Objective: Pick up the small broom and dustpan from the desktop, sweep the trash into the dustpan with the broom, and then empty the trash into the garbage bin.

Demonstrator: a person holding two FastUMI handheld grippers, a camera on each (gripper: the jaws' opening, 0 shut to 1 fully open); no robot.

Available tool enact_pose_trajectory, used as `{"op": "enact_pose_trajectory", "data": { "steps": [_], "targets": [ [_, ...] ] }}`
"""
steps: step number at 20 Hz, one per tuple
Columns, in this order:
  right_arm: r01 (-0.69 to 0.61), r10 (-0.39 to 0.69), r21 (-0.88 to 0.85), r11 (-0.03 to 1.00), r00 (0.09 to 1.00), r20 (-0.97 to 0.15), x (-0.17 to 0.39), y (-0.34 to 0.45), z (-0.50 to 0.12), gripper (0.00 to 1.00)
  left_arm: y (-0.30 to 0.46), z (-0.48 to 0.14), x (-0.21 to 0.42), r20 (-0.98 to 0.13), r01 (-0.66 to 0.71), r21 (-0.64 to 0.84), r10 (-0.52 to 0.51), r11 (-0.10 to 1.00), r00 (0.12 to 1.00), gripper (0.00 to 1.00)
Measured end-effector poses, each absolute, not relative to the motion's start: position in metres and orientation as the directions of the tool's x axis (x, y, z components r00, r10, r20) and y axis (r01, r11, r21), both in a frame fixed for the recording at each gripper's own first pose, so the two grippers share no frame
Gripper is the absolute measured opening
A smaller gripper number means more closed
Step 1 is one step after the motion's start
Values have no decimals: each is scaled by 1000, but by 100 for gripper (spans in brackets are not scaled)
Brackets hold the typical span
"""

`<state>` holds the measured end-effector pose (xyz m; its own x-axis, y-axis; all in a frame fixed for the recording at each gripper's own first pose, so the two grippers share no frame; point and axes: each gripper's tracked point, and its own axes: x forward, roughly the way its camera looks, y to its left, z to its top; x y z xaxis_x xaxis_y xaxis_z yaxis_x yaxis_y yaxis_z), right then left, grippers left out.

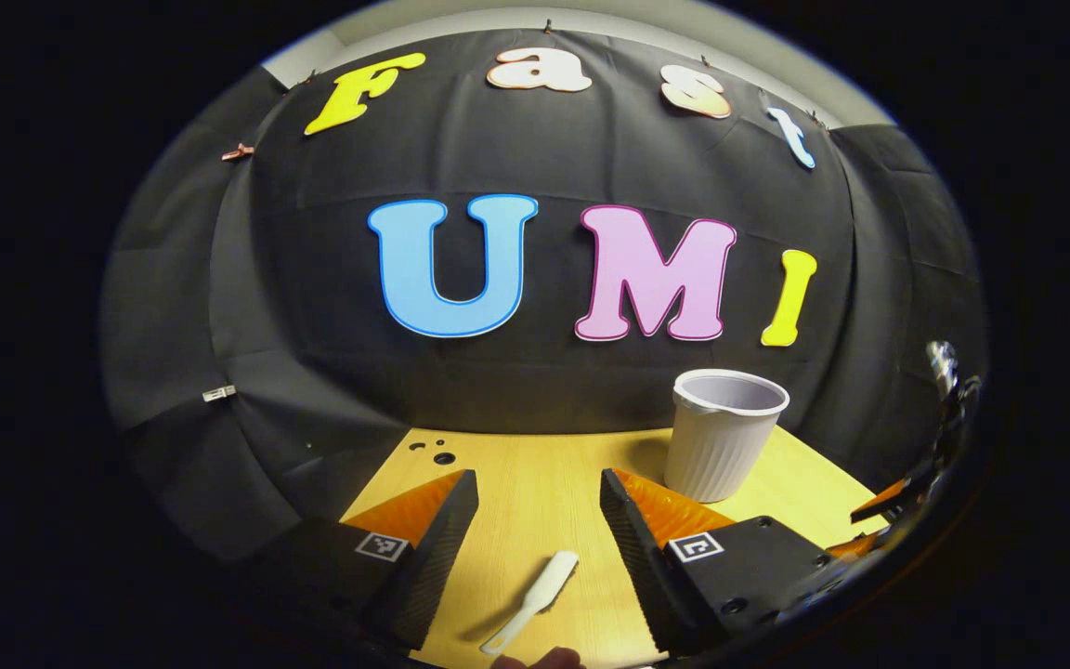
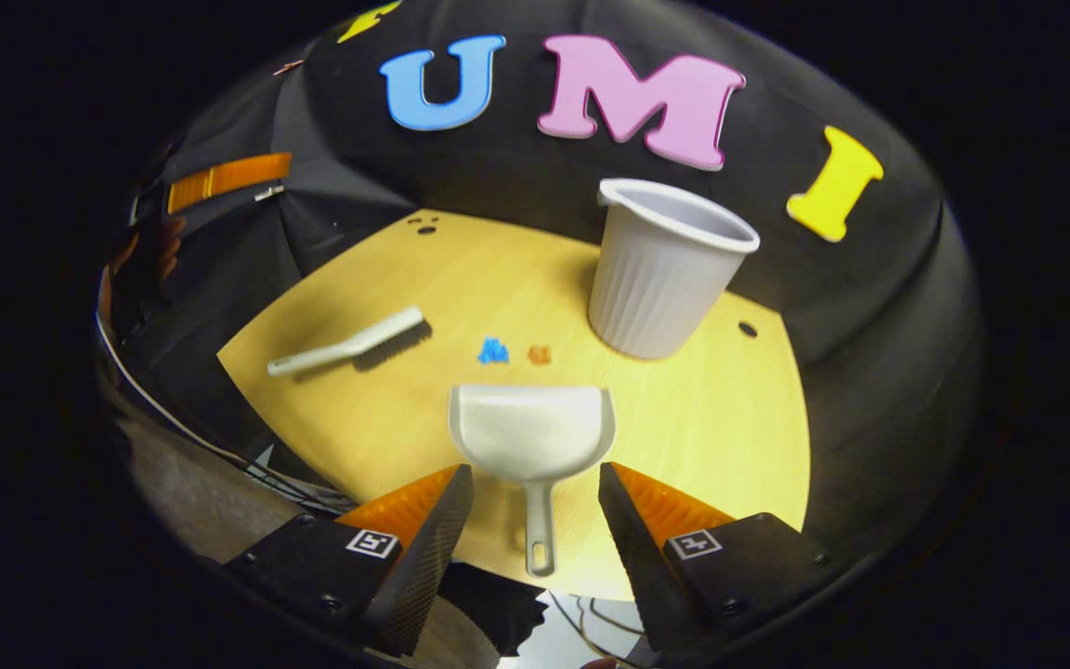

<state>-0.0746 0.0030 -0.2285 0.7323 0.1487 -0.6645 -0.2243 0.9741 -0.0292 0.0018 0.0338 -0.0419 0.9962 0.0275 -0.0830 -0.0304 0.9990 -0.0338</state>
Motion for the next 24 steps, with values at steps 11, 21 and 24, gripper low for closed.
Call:
{"op": "enact_pose_trajectory", "data": {
  "steps": [11, 21, 24],
  "targets": [
    [-215, 122, 5, 977, 532, -838, -31, 6, -371, 88, 53, -59, 0, -123, -83, -24, 80, 996, 989, 87],
    [-153, 106, 40, 987, 453, -885, -11, 7, -397, 53, 61, -88, 3, -206, -106, -39, 96, 994, 974, 87],
    [-188, 117, 35, 982, 445, -888, -10, 7, -397, 43, 68, -106, 8, -254, -108, -27, 97, 994, 962, 87]
  ]
}}
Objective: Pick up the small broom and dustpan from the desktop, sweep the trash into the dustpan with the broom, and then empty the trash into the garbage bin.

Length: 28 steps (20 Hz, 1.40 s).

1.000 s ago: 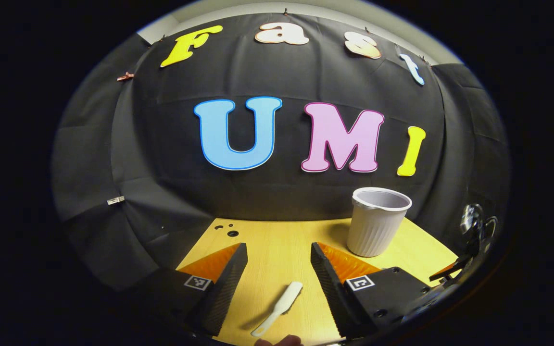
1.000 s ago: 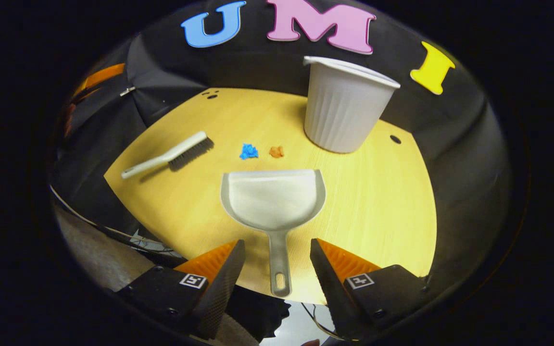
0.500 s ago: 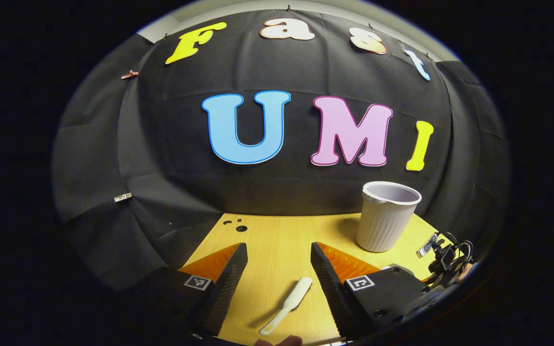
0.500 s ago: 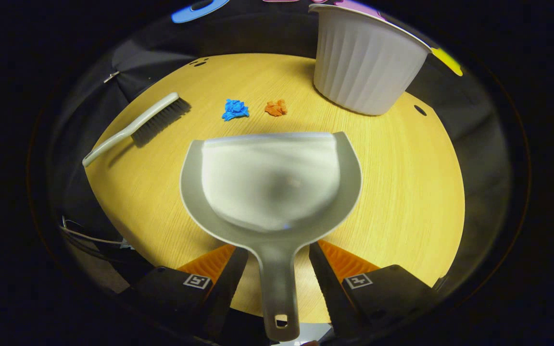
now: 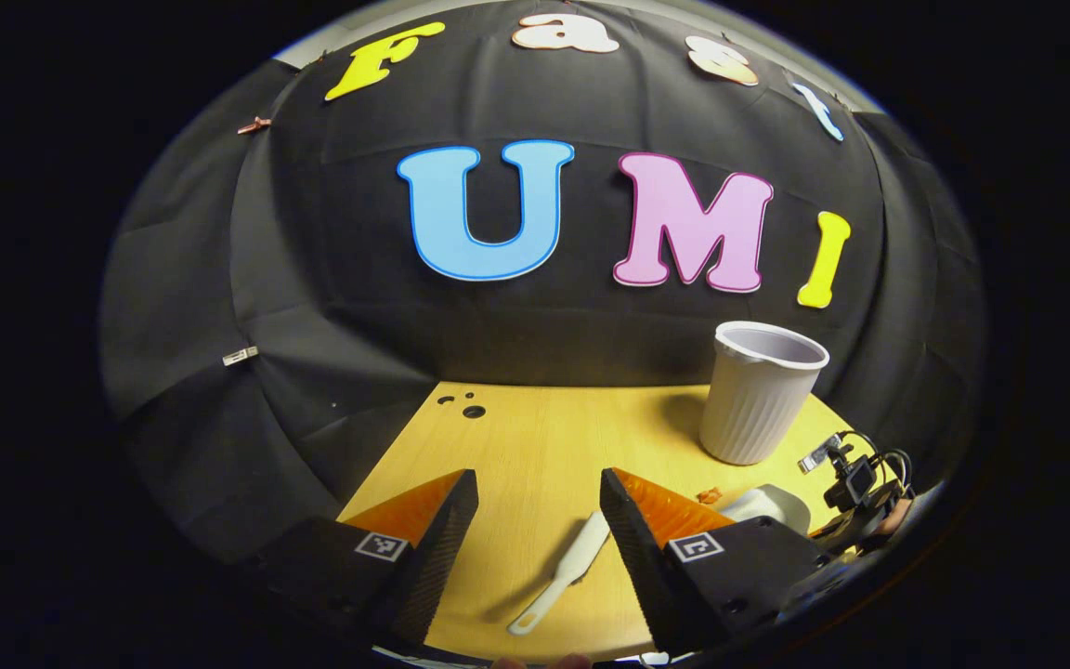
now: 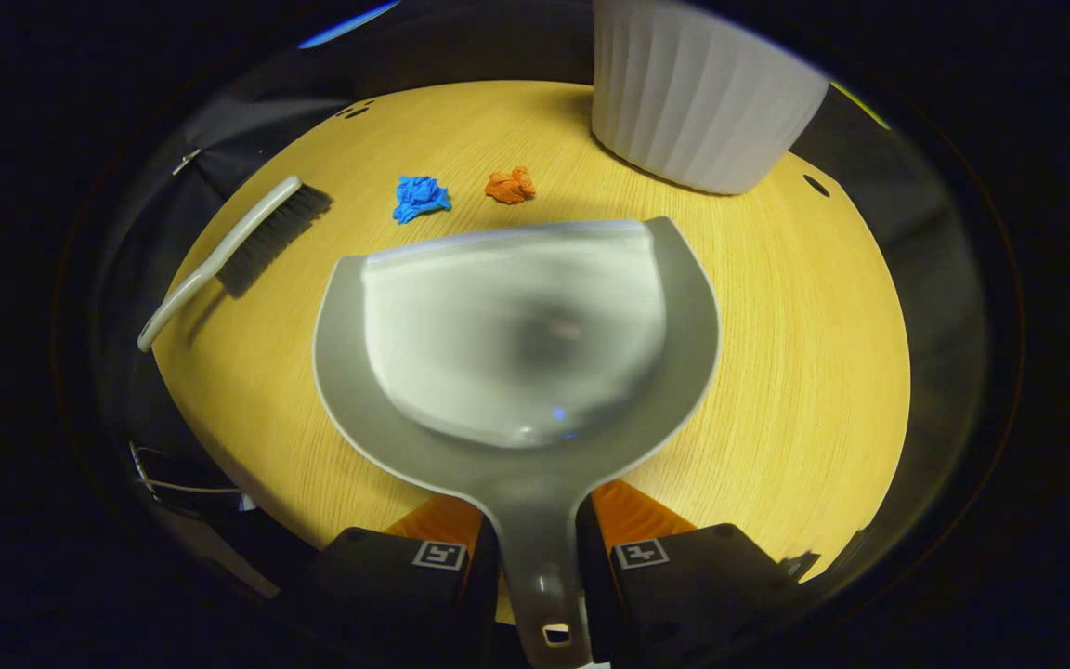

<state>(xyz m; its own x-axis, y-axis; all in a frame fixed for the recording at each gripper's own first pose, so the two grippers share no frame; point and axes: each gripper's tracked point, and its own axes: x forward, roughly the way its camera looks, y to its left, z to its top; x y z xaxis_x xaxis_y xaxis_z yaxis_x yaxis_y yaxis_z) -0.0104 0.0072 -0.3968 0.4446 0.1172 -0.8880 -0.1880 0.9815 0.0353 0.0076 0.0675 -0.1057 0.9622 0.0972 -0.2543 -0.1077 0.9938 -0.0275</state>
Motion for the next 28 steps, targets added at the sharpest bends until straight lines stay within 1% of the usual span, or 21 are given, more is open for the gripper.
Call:
{"op": "enact_pose_trajectory", "data": {
  "steps": [2, 4, 6, 8, 10, 11, 12, 13, 14, 17, 18, 19, 22, 24, 25, 26, 27, 28],
  "targets": [
    [-187, 122, 39, 982, 453, -883, -9, 7, -396, 43, 66, -129, 12, -312, -82, -33, 68, 996, 948, 87],
    [-175, 125, 56, 983, 413, -902, -13, 6, -397, 43, 59, -159, 13, -402, -30, -55, 5, 998, 916, 86],
    [-191, 132, 57, 980, 409, -903, -12, 7, -399, 42, 56, -189, 19, -494, 26, -76, -60, 997, 868, 86],
    [-223, 145, 52, 973, 427, -893, -11, 5, -399, 39, 52, -227, 19, -610, 75, -92, -116, 993, 784, 85],
    [-239, 153, 50, 970, 431, -889, -13, 5, -396, 37, 54, -263, 18, -706, 111, -78, -133, 991, 696, 84],
    [-242, 157, 52, 969, 442, -883, -13, 5, -393, 34, 54, -275, 21, -741, 133, -60, -133, 989, 658, 84],
    [-244, 164, 54, 968, 457, -874, -12, 5, -390, 33, 53, -289, 22, -778, 155, -47, -134, 987, 614, 83],
    [-245, 168, 56, 968, 464, -870, -12, 5, -388, 33, 51, -304, 21, -808, 174, -38, -133, 984, 574, 82],
    [-249, 166, 52, 967, 463, -870, -14, 3, -388, 37, 50, -315, 22, -833, 185, -26, -124, 982, 539, 82],
    [-265, 152, 22, 964, 481, -864, -18, -4, -385, 37, 44, -340, 29, -873, 203, -23, -118, 979, 472, 81],
    [-276, 149, 8, 961, 493, -857, -18, -6, -382, 41, 43, -347, 32, -881, 202, -20, -113, 979, 460, 80],
    [-282, 154, 5, 959, 509, -847, -19, -7, -379, 37, 43, -352, 36, -885, 197, -14, -104, 980, 454, 80],
    [-283, 180, 27, 959, 530, -829, -22, -2, -370, 37, 37, -360, 45, -887, 200, -11, -102, 980, 449, 77],
    [-281, 171, 17, 960, 532, -829, -29, -4, -367, 37, 37, -363, 50, -892, 206, 3, -90, 979, 442, 77],
    [-280, 168, 14, 960, 532, -830, -32, -5, -367, 33, 38, -366, 52, -897, 205, 12, -80, 979, 435, 76],
    [-278, 166, 13, 960, 532, -830, -33, -4, -368, 37, 38, -368, 52, -903, 206, 17, -74, 978, 422, 74],
    [-278, 165, 13, 961, 532, -830, -34, -5, -367, 37, 38, -370, 52, -909, 209, 17, -72, 978, 410, 73],
    [-275, 166, 15, 961, 534, -829, -33, -5, -367, 37, 37, -373, 52, -915, 211, 16, -70, 977, 396, 69]
  ]
}}
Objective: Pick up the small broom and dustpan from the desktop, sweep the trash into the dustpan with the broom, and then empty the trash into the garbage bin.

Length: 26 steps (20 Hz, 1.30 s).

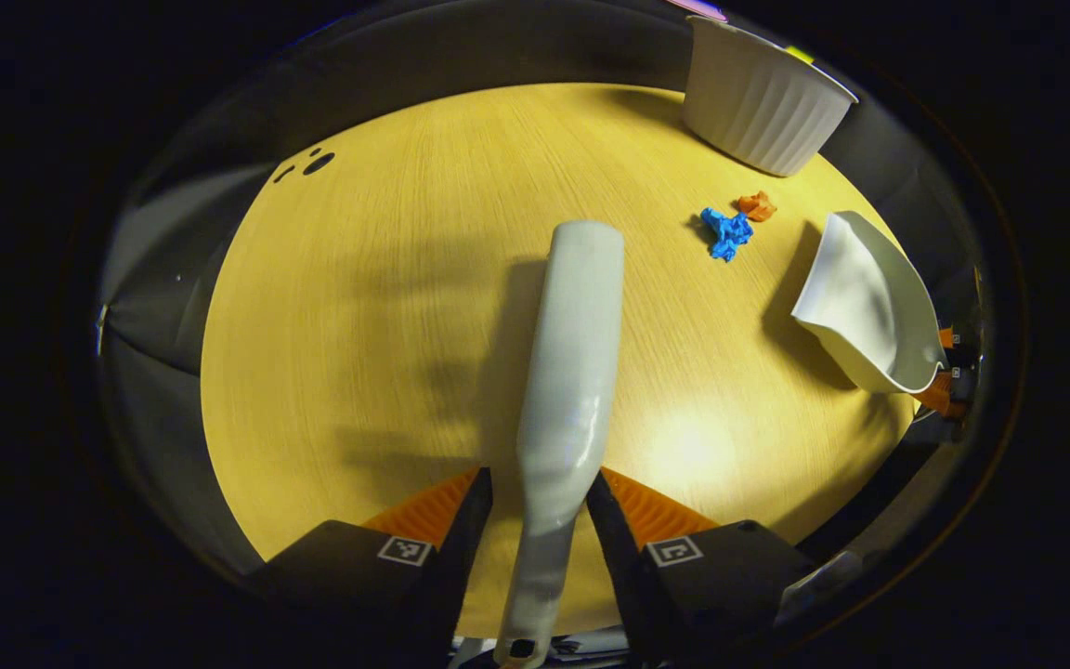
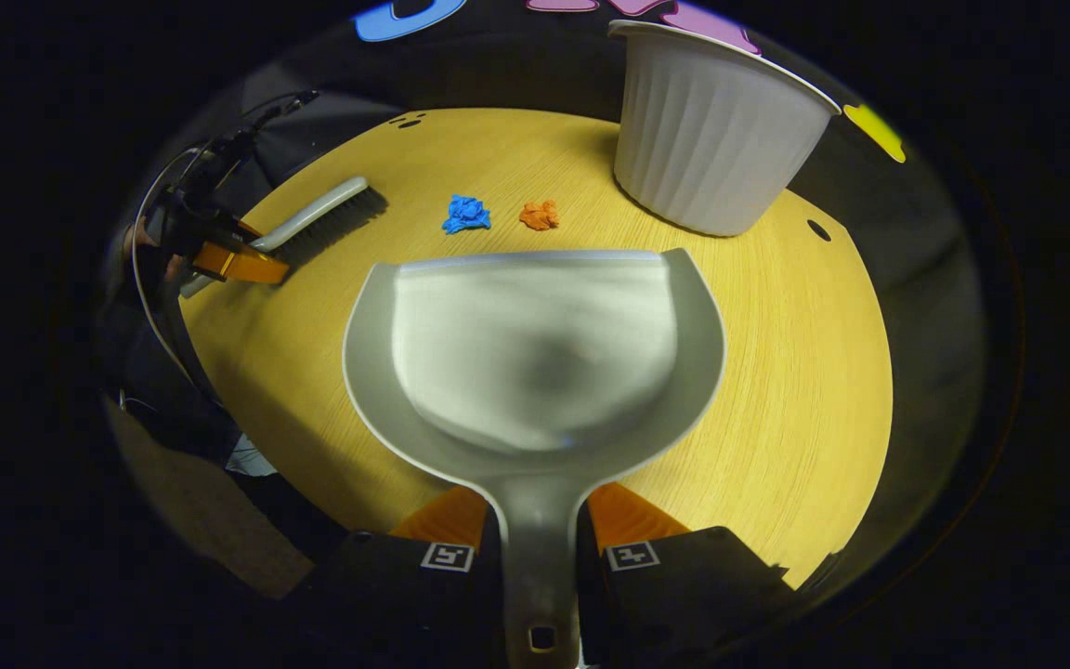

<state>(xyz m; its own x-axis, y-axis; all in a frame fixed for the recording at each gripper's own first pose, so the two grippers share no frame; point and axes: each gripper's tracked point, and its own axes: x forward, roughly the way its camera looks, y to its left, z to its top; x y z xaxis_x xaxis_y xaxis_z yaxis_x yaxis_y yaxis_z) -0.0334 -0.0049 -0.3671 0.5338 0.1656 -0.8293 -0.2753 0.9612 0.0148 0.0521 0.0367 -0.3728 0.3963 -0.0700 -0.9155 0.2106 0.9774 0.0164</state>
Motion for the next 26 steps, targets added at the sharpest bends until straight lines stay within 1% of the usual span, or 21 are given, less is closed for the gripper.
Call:
{"op": "enact_pose_trajectory", "data": {
  "steps": [2, 4, 5, 6, 7, 8, 10, 12, 15, 17, 20, 22, 23, 24, 26],
  "targets": [
    [-269, 167, 21, 963, 534, -829, -34, -5, -366, 37, 35, -374, 52, -922, 220, 19, -68, 975, 381, 57],
    [-269, 167, 22, 963, 532, -830, -34, -7, -364, 37, 31, -376, 57, -920, 240, 26, -71, 970, 384, 48],
    [-271, 168, 22, 962, 529, -832, -34, -8, -364, 37, 30, -375, 58, -920, 252, 31, -72, 967, 386, 45],
    [-274, 169, 23, 961, 522, -836, -34, -9, -364, 37, 30, -377, 60, -920, 260, 55, -52, 964, 388, 35],
    [-274, 171, 30, 961, 508, -844, -36, -8, -364, 37, 32, -371, 65, -915, 267, 90, -27, 959, 403, 31],
    [-273, 175, 40, 961, 488, -855, -37, -7, -362, 37, 34, -365, 74, -898, 271, 137, 4, 953, 441, 27],
    [-284, 175, 48, 958, 443, -879, -42, -7, -358, 36, 31, -345, 98, -852, 286, 213, 34, 934, 522, 27],
    [-325, 175, 35, 945, 412, -894, -42, -8, -351, 36, 16, -333, 122, -822, 304, 244, 30, 921, 569, 26],
    [-390, 188, 29, 920, 376, -908, -38, -6, -343, 37, -6, -326, 149, -819, 353, 264, 15, 897, 574, 26],
    [-410, 191, 28, 912, 362, -912, -33, -5, -344, 36, -22, -329, 164, -823, 399, 272, -3, 876, 567, 26],
    [-423, 165, 1, 906, 351, -922, -32, -13, -350, 36, -47, -334, 180, -841, 446, 250, -35, 859, 539, 26],
    [-433, 145, -21, 901, 346, -927, -30, -19, -356, 37, -55, -335, 187, -845, 472, 260, -38, 842, 534, 26],
    [-434, 138, -29, 900, 347, -928, -29, -22, -357, 41, -60, -338, 189, -847, 487, 262, -44, 833, 530, 26],
    [-434, 134, -32, 901, 348, -928, -27, -24, -358, 36, -66, -339, 190, -848, 504, 258, -56, 824, 526, 26],
    [-428, 136, -31, 903, 353, -926, -24, -25, -359, 37, -75, -342, 189, -858, 527, 251, -66, 812, 510, 25]
  ]
}}
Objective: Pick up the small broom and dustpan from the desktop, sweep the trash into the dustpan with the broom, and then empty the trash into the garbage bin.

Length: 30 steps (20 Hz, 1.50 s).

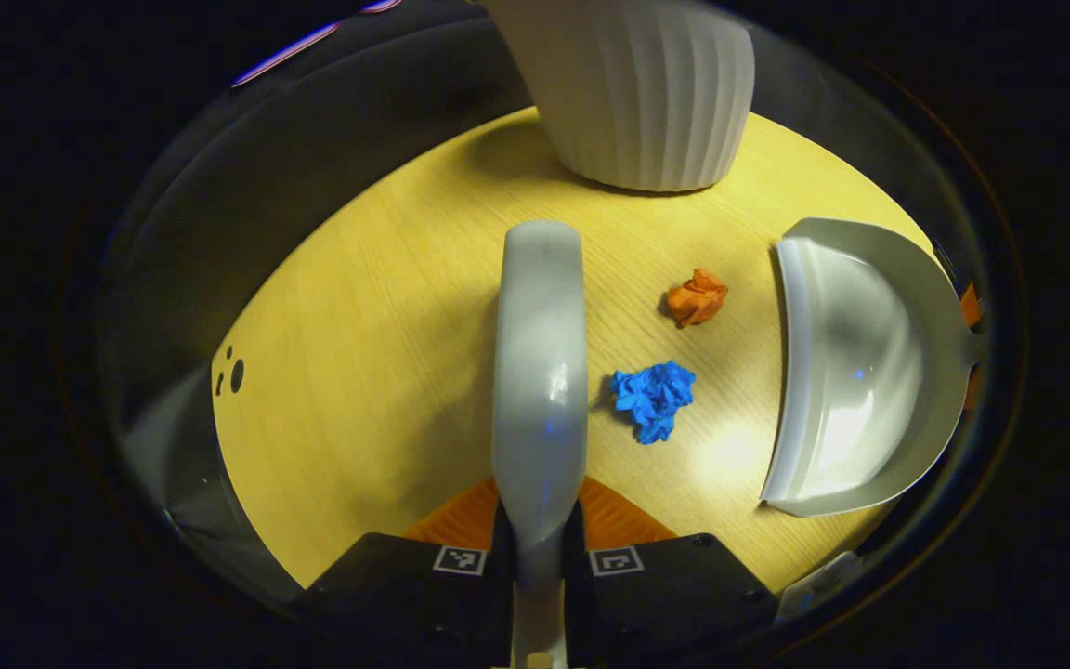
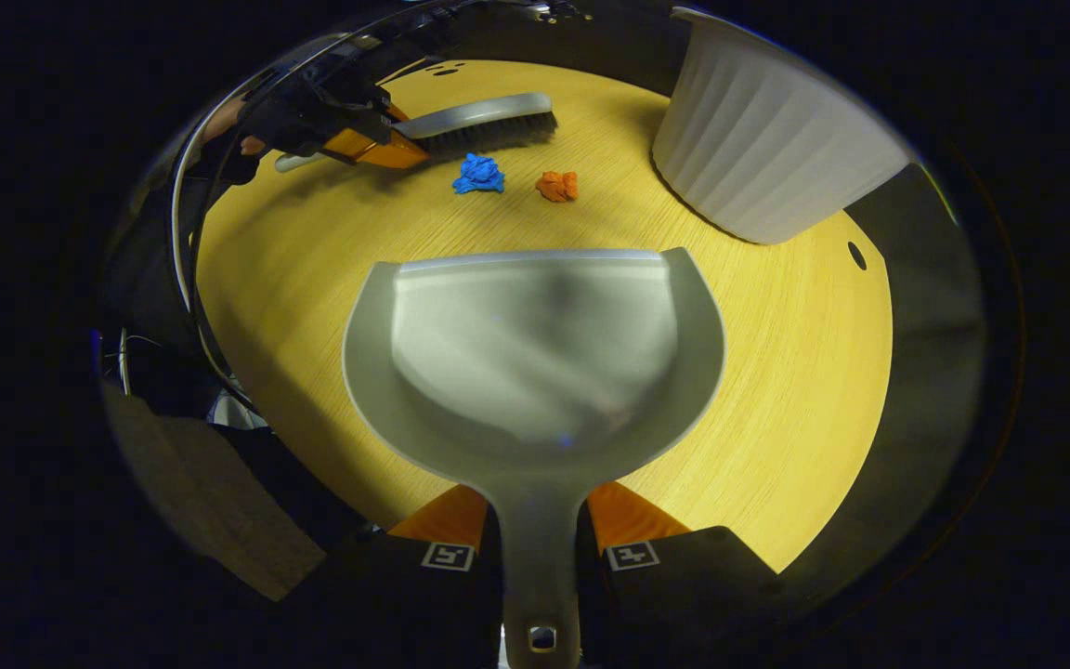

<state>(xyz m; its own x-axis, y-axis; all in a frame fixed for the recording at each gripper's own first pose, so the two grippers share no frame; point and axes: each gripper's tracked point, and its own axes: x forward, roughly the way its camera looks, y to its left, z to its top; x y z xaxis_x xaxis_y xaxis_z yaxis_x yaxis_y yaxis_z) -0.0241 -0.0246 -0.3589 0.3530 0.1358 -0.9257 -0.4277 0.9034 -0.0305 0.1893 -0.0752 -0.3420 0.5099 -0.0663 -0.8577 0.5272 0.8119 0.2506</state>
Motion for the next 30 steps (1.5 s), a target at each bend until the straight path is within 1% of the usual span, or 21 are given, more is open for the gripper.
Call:
{"op": "enact_pose_trajectory", "data": {
  "steps": [3, 4, 6, 7, 8, 9, 10, 11, 12, 15, 16, 17, 19, 20, 24, 26, 27, 28, 30],
  "targets": [
    [-421, 145, -18, 907, 352, -924, -18, -24, -362, 37, -93, -351, 181, -881, 554, 195, -104, 809, 462, 26],
    [-422, 148, -15, 907, 351, -924, -18, -22, -362, 37, -100, -349, 179, -880, 570, 185, -123, 801, 459, 26],
    [-427, 153, -14, 904, 354, -923, -19, -24, -361, 37, -116, -350, 171, -894, 609, 118, -183, 785, 409, 28],
    [-428, 155, -11, 904, 353, -923, -20, -25, -361, 37, -124, -351, 165, -903, 625, 76, -212, 777, 373, 26],
    [-427, 158, -8, 904, 354, -922, -20, -25, -361, 37, -131, -349, 163, -903, 642, 53, -238, 765, 357, 26],
    [-428, 160, -9, 904, 356, -921, -19, -24, -362, 33, -139, -348, 157, -907, 656, 21, -263, 754, 330, 26],
    [-430, 161, -10, 903, 360, -919, -19, -25, -362, 37, -146, -348, 150, -908, 669, -24, -296, 743, 296, 28],
    [-430, 164, -8, 903, 362, -917, -18, -25, -364, 37, -157, -347, 140, -908, 679, -78, -332, 730, 254, 28],
    [-426, 168, -3, 905, 364, -916, -19, -25, -365, 37, -166, -345, 129, -906, 687, -124, -365, 716, 217, 26],
    [-420, 175, 0, 908, 378, -909, -21, -26, -368, 37, -198, -342, 94, -879, 685, -288, -469, 669, 89, 26],
    [-421, 174, -5, 907, 386, -906, -21, -27, -368, 33, -201, -341, 90, -874, 686, -307, -481, 660, 72, 26],
    [-420, 176, -8, 907, 398, -901, -20, -27, -370, 33, -201, -339, 90, -878, 689, -294, -472, 662, 79, 26],
    [-414, 175, -18, 910, 422, -889, -20, -29, -374, 33, -199, -337, 95, -886, 680, -249, -445, 689, 127, 25],
    [-409, 173, -23, 912, 437, -883, -19, -30, -375, 37, -196, -336, 96, -887, 671, -223, -432, 707, 160, 26],
    [-367, 183, -13, 930, 495, -849, -16, -30, -378, 36, -177, -319, 97, -863, 608, -187, -425, 772, 274, 26],
    [-327, 179, 4, 945, 504, -845, -19, -32, -376, 37, -158, -312, 100, -845, 548, -162, -402, 821, 352, 26],
    [-307, 176, 15, 951, 503, -846, -22, -34, -371, 37, -146, -308, 101, -839, 510, -139, -375, 849, 395, 24],
    [-285, 172, 26, 958, 499, -849, -25, -35, -363, 36, -132, -303, 102, -831, 470, -114, -344, 875, 438, 26],
    [-246, 160, 38, 968, 499, -851, -28, -42, -342, 37, -98, -300, 103, -818, 384, -50, -259, 922, 514, 25]
  ]
}}
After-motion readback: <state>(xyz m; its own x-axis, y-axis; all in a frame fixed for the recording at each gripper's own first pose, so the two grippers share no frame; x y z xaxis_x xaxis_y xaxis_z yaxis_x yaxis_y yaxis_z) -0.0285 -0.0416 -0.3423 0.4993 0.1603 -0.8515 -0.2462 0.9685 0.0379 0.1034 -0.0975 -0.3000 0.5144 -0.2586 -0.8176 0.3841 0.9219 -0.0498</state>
